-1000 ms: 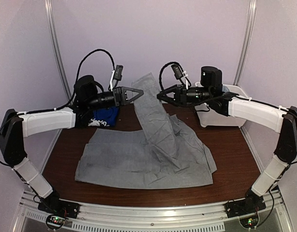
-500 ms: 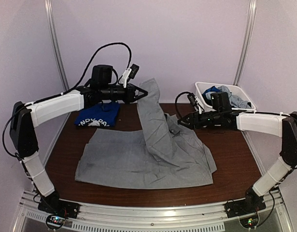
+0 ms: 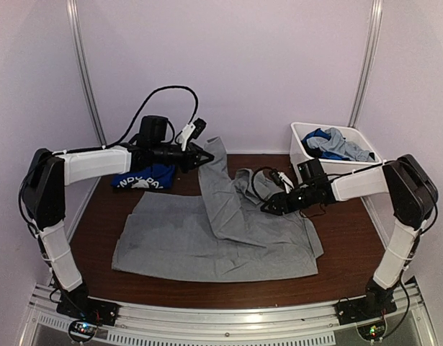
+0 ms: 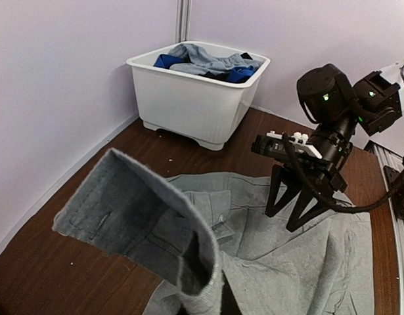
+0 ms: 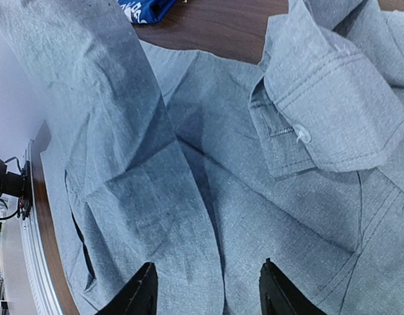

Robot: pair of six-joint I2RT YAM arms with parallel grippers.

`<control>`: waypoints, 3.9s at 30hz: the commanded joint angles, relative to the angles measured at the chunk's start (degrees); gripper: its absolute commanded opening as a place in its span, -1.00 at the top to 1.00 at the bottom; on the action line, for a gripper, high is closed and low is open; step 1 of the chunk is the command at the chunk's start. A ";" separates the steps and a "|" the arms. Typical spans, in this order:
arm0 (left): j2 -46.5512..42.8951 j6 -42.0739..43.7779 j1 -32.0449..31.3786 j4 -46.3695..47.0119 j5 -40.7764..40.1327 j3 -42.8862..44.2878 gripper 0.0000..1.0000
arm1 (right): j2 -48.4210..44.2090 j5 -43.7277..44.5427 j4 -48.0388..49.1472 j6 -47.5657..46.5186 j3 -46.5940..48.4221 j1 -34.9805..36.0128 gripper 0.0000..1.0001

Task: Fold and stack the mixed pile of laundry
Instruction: Adjust the 1/3-folded shirt at the center of the board.

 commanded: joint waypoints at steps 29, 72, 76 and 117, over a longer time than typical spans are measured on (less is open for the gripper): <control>-3.83 8.66 1.52 14.80 26.71 -0.85 0.98 | 2.22 -24.28 11.63 1.00 16.64 2.75 0.08; -9.30 -15.61 -6.58 27.99 -22.58 -27.53 0.15 | 17.80 6.05 -18.24 -15.62 52.39 2.75 1.00; -7.75 -16.78 -13.67 33.15 -21.33 -31.46 0.24 | 17.61 5.53 -17.75 -15.71 50.74 3.02 1.00; -37.85 -31.21 -12.89 14.33 -43.15 -45.34 -0.48 | 7.84 13.51 -18.44 -3.50 41.36 15.37 1.00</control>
